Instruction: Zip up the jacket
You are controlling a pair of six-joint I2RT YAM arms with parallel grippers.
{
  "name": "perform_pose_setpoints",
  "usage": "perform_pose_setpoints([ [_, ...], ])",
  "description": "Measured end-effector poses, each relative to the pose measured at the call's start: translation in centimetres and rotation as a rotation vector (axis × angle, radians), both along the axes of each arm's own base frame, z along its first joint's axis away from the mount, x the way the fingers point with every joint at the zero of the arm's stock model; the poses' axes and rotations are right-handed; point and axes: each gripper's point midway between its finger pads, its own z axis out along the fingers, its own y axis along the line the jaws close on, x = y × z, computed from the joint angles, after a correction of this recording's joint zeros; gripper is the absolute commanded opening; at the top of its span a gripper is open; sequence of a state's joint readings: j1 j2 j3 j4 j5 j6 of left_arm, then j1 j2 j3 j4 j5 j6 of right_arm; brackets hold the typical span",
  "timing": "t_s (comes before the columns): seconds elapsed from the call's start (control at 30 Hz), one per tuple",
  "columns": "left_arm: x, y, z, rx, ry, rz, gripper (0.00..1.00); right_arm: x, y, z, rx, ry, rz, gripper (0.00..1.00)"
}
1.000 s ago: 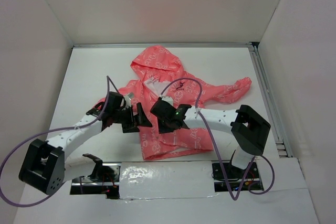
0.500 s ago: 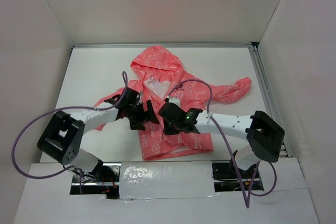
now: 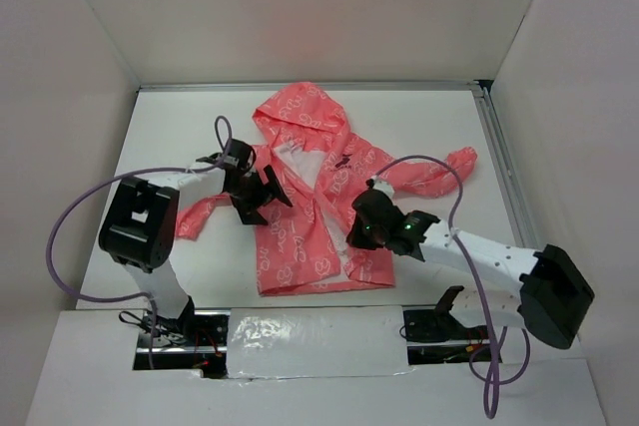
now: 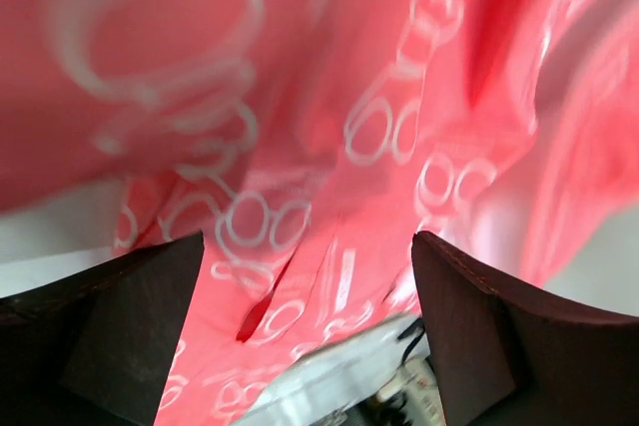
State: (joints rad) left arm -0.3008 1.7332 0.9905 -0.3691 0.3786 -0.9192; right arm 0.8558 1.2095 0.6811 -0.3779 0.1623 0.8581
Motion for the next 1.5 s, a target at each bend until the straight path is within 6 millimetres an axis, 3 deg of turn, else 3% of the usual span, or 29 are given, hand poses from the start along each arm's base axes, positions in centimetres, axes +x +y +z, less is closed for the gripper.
perform_pose_setpoints([
  [0.13,4.2,1.8,0.0,0.031,0.02,0.069,0.99,1.7,-3.5,0.9,0.035,-0.04,-0.113,0.01],
  [0.3,9.5,4.2,0.2,0.082,-0.037,0.098,0.99,2.4,-5.0,1.8,0.062,-0.076,-0.144,0.0],
  [0.47,10.8,6.7,1.0,0.158,-0.105,0.105,0.99,2.4,-5.4,1.5,0.063,-0.07,-0.152,0.0],
  [0.6,8.4,6.4,4.7,0.189,-0.199,0.042,0.99,2.7,-6.8,1.1,0.068,-0.068,-0.208,0.0],
  [0.73,5.3,1.9,9.2,0.179,-0.337,-0.112,0.99,2.9,-7.9,1.3,0.085,-0.079,-0.248,0.0],
  [0.8,2.9,-0.6,9.6,0.152,-0.36,-0.205,0.99,2.9,-8.2,1.4,0.092,-0.081,-0.255,0.0],
  [0.9,-1.0,-2.8,7.6,0.141,-0.305,-0.323,0.99,2.7,-8.1,1.5,0.105,-0.082,-0.242,0.0],
  [1.0,-5.1,-3.3,4.7,0.166,-0.206,-0.405,0.99,2.4,-7.9,1.5,0.111,-0.078,-0.22,0.0],
  [1.1,-7.7,-3.7,3.4,0.183,-0.135,-0.45,0.99,2.3,-7.8,1.5,0.112,-0.077,-0.204,0.0],
  [1.33,-8.7,-5.0,1.3,0.226,-0.064,-0.467,0.97,1.5,-7.3,0.4,0.12,-0.053,-0.171,0.0],
  [1.5,-7.9,-5.2,0.4,0.295,-0.025,-0.427,0.92,1.3,-6.7,0.0,0.121,-0.038,-0.149,0.0],
])
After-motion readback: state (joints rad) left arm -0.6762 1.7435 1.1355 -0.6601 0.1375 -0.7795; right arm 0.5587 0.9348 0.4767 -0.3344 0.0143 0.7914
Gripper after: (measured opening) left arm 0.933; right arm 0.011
